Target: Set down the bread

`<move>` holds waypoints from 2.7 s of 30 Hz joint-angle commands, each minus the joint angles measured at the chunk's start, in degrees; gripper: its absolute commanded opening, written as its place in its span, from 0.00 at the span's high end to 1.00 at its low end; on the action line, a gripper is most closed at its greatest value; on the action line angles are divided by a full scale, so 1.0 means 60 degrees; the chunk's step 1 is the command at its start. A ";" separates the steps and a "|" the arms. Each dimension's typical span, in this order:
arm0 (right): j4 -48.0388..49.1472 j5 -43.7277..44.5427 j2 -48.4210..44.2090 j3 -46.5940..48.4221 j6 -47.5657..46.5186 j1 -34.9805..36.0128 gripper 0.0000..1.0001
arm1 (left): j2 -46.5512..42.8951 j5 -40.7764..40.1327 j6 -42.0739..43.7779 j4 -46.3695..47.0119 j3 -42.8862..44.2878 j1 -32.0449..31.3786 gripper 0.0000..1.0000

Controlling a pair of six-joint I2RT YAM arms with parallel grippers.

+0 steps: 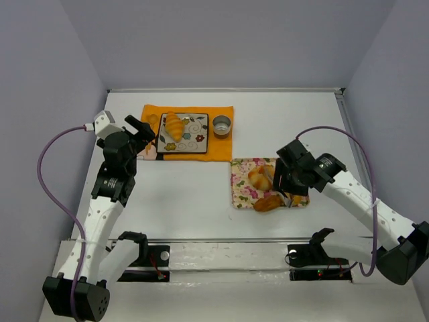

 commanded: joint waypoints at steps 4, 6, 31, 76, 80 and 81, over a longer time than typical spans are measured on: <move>0.1600 -0.0115 -0.0549 -0.0252 -0.0128 0.0048 0.33 | 0.0030 0.0055 -0.0012 0.0450 -0.0053 0.0063 0.01; 0.1659 -0.0144 -0.0448 -0.0282 -0.0128 0.0048 0.33 | 0.0015 0.0056 -0.0012 0.0435 -0.0038 0.0063 0.01; 0.1805 -0.0818 -0.0198 -0.0312 -0.0245 -0.0333 0.93 | -0.0190 -0.0047 -0.0041 0.0420 -0.0111 0.0063 0.01; 0.5424 -0.1946 0.8986 0.8873 -0.5328 0.0795 0.57 | -0.0307 -0.0384 -0.0012 0.0201 -0.0067 0.0063 0.01; 0.5394 -0.2004 0.8942 0.8961 -0.5299 0.0795 0.49 | -0.0380 -0.0384 -0.0012 0.0186 -0.0082 0.0063 0.01; 0.5351 -0.1946 0.8928 0.9048 -0.5284 0.0795 0.48 | -0.0410 -0.0384 -0.0012 0.0186 -0.0082 0.0063 0.01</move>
